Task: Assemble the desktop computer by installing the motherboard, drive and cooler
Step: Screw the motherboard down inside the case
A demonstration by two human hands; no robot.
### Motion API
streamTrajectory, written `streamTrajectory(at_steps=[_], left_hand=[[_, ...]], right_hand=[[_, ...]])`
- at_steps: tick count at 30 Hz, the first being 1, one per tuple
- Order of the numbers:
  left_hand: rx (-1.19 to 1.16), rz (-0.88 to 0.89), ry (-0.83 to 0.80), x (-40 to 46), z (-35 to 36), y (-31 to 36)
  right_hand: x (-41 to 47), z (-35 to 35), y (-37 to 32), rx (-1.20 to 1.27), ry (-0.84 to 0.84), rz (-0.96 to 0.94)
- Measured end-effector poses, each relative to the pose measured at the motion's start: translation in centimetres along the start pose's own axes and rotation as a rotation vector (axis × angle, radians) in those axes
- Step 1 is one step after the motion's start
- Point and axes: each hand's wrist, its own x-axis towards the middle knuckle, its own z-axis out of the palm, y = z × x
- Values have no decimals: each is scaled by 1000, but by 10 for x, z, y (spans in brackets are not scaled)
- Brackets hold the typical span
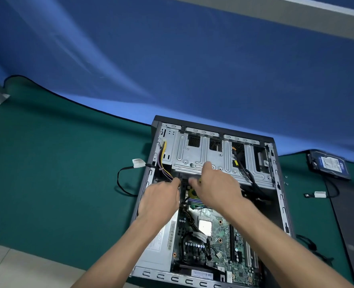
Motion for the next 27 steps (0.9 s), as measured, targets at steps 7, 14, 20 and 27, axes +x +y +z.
streamTrajectory(at_steps=[7,14,20,27], left_hand=[[2,-6,5,0,1,0],[-4,-3,-2,0,0,-1],[4,-11,-20,1,-2,1],[-1,2,-26,1,-5,2]], right_hand=[[-3,3,3,26,23,0],[-3,2,4,-26,75,-16],[-4,1,-3,42,-79,-45],[-2,-1,1,40,-56,-1]])
